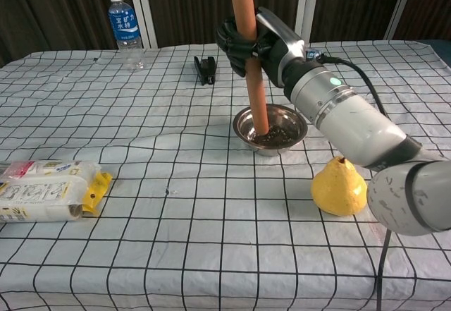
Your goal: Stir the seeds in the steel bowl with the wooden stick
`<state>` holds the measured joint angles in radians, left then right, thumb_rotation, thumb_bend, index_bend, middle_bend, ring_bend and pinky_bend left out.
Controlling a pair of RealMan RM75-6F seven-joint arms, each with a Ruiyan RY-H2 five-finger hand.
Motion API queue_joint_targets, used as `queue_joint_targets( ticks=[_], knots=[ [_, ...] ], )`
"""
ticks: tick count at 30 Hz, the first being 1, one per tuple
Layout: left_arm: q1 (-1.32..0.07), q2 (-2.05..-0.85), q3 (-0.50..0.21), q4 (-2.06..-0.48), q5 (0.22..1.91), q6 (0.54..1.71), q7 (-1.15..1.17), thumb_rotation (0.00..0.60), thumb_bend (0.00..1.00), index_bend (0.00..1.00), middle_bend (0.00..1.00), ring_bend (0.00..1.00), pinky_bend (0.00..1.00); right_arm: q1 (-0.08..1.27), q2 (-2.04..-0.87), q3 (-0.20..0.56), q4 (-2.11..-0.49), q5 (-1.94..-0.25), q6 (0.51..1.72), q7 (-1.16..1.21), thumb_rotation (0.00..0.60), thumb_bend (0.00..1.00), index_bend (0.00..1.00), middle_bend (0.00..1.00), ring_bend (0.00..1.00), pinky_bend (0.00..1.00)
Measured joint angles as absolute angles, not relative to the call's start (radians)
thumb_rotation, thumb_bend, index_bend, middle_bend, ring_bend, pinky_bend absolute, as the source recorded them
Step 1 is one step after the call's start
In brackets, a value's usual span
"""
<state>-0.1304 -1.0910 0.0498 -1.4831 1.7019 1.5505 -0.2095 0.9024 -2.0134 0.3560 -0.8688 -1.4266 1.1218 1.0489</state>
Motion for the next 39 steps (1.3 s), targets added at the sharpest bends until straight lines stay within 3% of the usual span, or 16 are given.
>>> queue_joint_targets(
  ticks=[19, 30, 39],
  knots=[
    [-0.127, -1.089, 0.053, -1.482, 1.711, 1.560, -0.213, 0.600, 0.39, 0.00, 0.00, 0.00, 0.00, 0.879, -2.079, 0.296, -0.702, -1.432, 1.105, 1.222, 0.600, 0.76, 1.00, 1.00, 1.00, 1.00],
    [-0.124, -1.087, 0.051, -1.480, 1.708, 1.565, -0.221, 0.600, 0.39, 0.00, 0.00, 0.00, 0.00, 0.893, -2.026, 0.340, -0.792, -1.429, 1.152, 1.213, 0.600, 0.76, 1.00, 1.00, 1.00, 1.00],
    [-0.124, -1.086, 0.051, -1.480, 1.706, 1.564, -0.223, 0.600, 0.39, 0.00, 0.00, 0.00, 0.00, 0.888, -2.023, 0.346, -0.793, -1.392, 1.099, 1.219, 0.600, 0.76, 1.00, 1.00, 1.00, 1.00]
  ],
)
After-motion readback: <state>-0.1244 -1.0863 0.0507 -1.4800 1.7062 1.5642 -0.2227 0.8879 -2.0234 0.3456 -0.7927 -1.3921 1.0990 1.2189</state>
